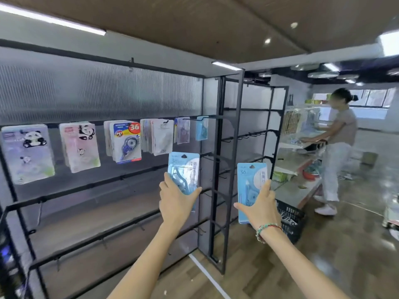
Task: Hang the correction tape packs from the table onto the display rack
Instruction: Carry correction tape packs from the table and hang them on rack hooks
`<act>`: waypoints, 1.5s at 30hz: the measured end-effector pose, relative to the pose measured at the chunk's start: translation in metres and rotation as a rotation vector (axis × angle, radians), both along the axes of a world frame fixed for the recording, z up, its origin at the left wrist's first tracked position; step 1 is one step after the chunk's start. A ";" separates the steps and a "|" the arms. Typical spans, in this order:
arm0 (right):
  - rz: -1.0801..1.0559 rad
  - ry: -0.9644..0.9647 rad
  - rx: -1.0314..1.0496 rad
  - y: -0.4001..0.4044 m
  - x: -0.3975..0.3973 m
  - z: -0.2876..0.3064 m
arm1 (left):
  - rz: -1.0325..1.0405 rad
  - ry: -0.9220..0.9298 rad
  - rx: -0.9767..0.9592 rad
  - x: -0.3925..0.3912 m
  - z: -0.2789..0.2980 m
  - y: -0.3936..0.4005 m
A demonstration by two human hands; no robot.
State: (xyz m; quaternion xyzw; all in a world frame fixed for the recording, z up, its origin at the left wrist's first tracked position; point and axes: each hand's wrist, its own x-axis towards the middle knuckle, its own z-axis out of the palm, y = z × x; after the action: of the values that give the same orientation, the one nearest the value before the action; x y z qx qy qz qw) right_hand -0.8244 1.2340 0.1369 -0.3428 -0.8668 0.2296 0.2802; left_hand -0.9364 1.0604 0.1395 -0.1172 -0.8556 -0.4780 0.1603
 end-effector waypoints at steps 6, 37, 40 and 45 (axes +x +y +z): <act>0.039 -0.001 -0.034 0.071 -0.057 -0.008 | 0.019 0.002 -0.023 -0.052 -0.006 0.068; 0.525 0.052 0.072 0.313 -0.365 0.036 | 0.483 0.106 0.021 -0.284 0.042 0.303; 0.550 0.082 0.076 0.315 -0.388 0.049 | 0.485 0.109 0.004 -0.301 0.046 0.306; 0.569 0.120 0.083 0.316 -0.417 0.061 | 0.499 0.118 -0.010 -0.320 0.043 0.306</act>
State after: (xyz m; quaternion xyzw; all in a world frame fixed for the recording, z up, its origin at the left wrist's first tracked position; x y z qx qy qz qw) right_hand -1.2410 1.5503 0.1980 -0.0598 -0.9186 0.2834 0.2690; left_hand -1.2567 1.3664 0.1822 0.0690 -0.8496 -0.4117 0.3223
